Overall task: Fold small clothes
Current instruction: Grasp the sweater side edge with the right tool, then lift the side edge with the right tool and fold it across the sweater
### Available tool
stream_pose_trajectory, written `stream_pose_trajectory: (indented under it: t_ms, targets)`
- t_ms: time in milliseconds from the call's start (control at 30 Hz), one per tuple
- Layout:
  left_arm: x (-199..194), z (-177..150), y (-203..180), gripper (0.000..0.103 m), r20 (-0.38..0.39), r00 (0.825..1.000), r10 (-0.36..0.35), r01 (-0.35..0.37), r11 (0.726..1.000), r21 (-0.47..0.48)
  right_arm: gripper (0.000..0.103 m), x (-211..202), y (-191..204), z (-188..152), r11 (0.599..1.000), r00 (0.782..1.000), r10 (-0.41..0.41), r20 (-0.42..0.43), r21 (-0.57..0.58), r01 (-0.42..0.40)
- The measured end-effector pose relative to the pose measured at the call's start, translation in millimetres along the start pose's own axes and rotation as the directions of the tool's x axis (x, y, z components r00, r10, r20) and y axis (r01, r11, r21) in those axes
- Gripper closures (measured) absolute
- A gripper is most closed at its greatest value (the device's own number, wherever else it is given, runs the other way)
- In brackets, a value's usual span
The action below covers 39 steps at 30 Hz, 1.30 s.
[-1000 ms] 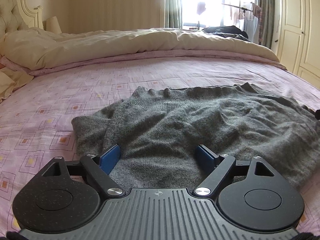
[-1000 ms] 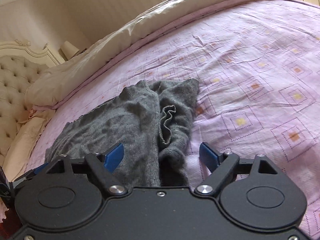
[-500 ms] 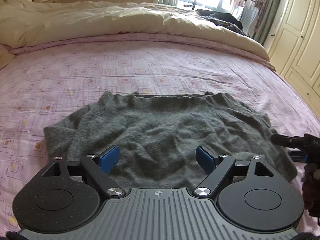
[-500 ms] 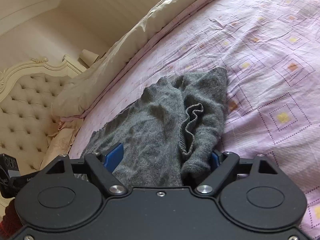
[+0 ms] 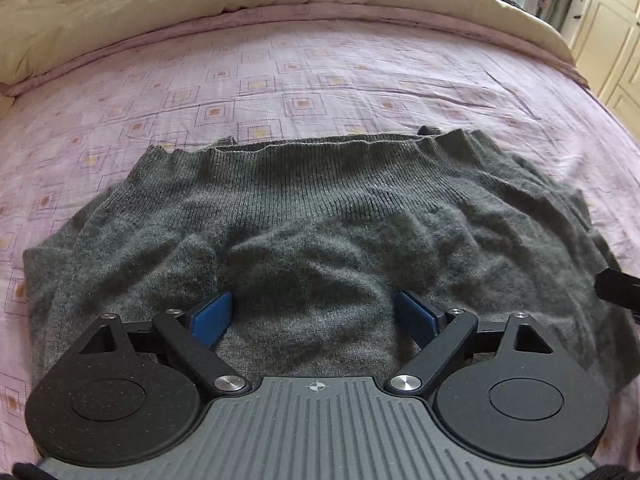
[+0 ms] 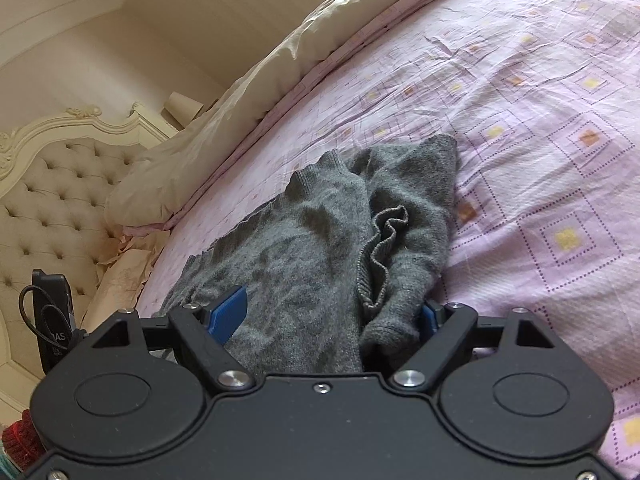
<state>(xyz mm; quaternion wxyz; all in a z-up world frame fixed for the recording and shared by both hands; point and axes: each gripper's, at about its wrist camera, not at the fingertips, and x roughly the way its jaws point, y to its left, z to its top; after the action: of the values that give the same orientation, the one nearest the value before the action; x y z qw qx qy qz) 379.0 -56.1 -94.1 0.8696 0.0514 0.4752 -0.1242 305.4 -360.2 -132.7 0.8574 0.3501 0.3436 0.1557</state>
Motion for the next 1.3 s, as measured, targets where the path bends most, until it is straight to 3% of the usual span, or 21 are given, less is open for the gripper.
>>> stream_pose_trajectory:
  t_ms: [67,133,167,200,300,400,467,667,867,1067,1200,1300]
  targets:
    - [1.3,-1.8,-2.5,0.010,0.009,1.000,0.005,-0.005,1.000,0.000,0.024,-0.2,-0.5,1.2,1.000,1.000,-0.008,-0.003,0.004,0.008]
    - [1.8,-0.6,-2.8,0.009,0.013,1.000,0.003,-0.003,1.000,-0.003,0.043,-0.5,-0.3,3.2,0.999,0.999,-0.053,-0.010,0.001,0.053]
    - [1.6,-1.3,-2.2,0.009,0.015,1.000,0.000,0.000,1.000,-0.003,0.062,0.2,-0.9,4.1,0.997,0.996,-0.082,-0.019,0.001,0.082]
    - [1.3,-0.5,-1.2,0.009,0.017,1.000,-0.005,0.005,1.000,-0.004,0.071,1.0,-2.4,4.7,0.995,0.994,-0.104,-0.028,0.004,0.105]
    - [-4.6,0.5,4.9,0.011,0.026,0.999,-0.032,0.032,0.999,-0.016,0.074,-1.0,2.1,5.1,0.991,0.991,-0.130,-0.022,-0.012,0.130]
    - [-23.1,-1.7,21.5,0.022,0.037,0.998,-0.060,0.062,0.996,-0.065,0.075,-1.4,20.0,5.5,0.979,0.981,-0.192,-0.012,-0.071,0.191]
    - [-40.8,-8.3,36.5,0.022,0.060,0.995,-0.074,0.080,0.991,-0.103,0.075,0.0,33.5,7.9,0.967,0.973,-0.232,-0.013,-0.109,0.229]
    - [-90.7,-50.1,81.3,0.021,0.124,0.992,-0.034,0.049,0.991,-0.124,0.076,3.7,87.7,22.3,0.931,0.956,-0.294,0.000,-0.227,0.286]
    - [-118.0,-103.8,129.9,0.021,0.122,0.992,-0.042,0.069,0.973,-0.222,0.076,22.3,166.6,24.5,0.917,0.973,-0.230,-0.002,-0.334,0.216]
    - [-132.0,-138.6,157.3,0.021,0.124,0.991,-0.049,0.081,0.961,-0.266,0.077,77.9,253.1,-8.8,0.892,0.988,-0.130,-0.083,-0.446,0.080]
    - [-137.1,-152.5,168.3,0.021,0.130,0.990,-0.059,0.094,0.953,-0.289,0.077,128.7,292.8,-49.7,0.857,0.978,-0.123,-0.166,-0.515,0.021]
    - [-137.6,-161.7,175.4,0.021,0.121,0.991,-0.060,0.094,0.949,-0.300,0.076,162.9,305.9,-83.1,0.816,0.961,-0.181,-0.210,-0.577,0.028]
